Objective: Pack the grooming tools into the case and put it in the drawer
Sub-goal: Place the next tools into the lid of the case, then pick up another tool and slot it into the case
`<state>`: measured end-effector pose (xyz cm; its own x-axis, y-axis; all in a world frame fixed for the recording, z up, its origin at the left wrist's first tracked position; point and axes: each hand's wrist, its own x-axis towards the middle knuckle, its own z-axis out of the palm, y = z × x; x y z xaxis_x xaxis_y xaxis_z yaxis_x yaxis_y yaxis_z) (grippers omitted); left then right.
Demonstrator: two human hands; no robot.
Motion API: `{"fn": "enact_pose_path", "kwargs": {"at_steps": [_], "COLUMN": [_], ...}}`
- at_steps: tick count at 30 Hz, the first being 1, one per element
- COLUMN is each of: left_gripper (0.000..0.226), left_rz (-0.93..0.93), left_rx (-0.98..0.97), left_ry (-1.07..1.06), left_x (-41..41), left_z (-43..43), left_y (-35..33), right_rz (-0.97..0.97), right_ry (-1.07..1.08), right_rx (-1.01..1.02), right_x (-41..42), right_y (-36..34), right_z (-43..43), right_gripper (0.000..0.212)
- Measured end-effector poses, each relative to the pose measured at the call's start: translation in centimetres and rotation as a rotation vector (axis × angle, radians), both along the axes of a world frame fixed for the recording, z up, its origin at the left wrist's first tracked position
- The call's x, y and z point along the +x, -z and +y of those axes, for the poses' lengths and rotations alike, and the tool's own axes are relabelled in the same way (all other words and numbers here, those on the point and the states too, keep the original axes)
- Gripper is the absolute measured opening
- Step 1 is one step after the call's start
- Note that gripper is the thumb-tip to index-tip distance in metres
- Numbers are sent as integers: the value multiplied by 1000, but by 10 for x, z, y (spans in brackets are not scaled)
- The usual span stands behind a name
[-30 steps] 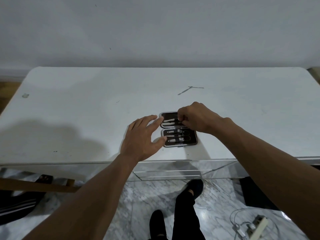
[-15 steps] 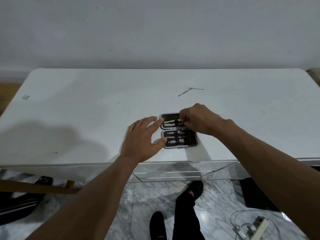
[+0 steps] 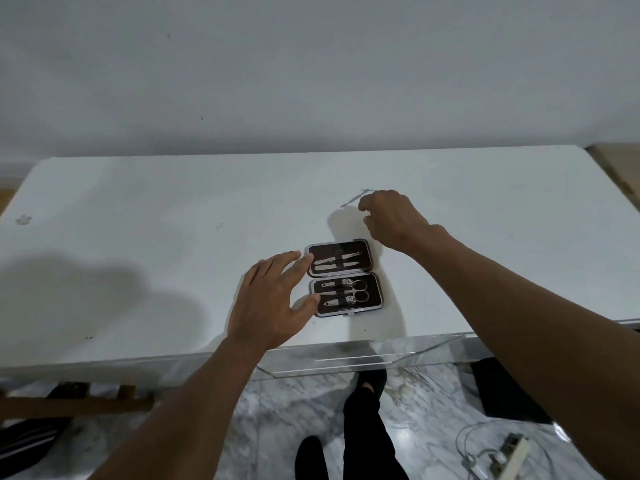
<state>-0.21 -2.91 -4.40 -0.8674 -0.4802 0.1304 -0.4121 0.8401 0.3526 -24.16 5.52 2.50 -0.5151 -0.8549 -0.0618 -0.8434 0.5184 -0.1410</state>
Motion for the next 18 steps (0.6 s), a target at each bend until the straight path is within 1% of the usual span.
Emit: {"fn": "enact_pose_path", "kwargs": {"at_steps": [9, 11, 13, 14, 18], "left_gripper": [65, 65, 63, 63, 64], "left_rz": [-23, -19, -17, -17, -17], "left_rx": [29, 34, 26, 23, 32], "left_ry": [8, 7, 3, 1, 1], "left_x": [0, -1, -2, -2, -1], "left_z": [-1, -1, -1, -1, 0], "left_y": [-1, -1, -2, -2, -2], "right_rz": [-32, -26, -22, -17, -32], "right_ry": [-65, -70, -55, -34, 27], "right_rx": [99, 115, 132, 137, 112], "right_x": [-6, -4, -2, -2, -2], "right_y": [6, 7, 5, 4, 2], "right_z": [-37, -39, -40, -40, -40], "right_gripper": [37, 33, 19, 17, 23]}}
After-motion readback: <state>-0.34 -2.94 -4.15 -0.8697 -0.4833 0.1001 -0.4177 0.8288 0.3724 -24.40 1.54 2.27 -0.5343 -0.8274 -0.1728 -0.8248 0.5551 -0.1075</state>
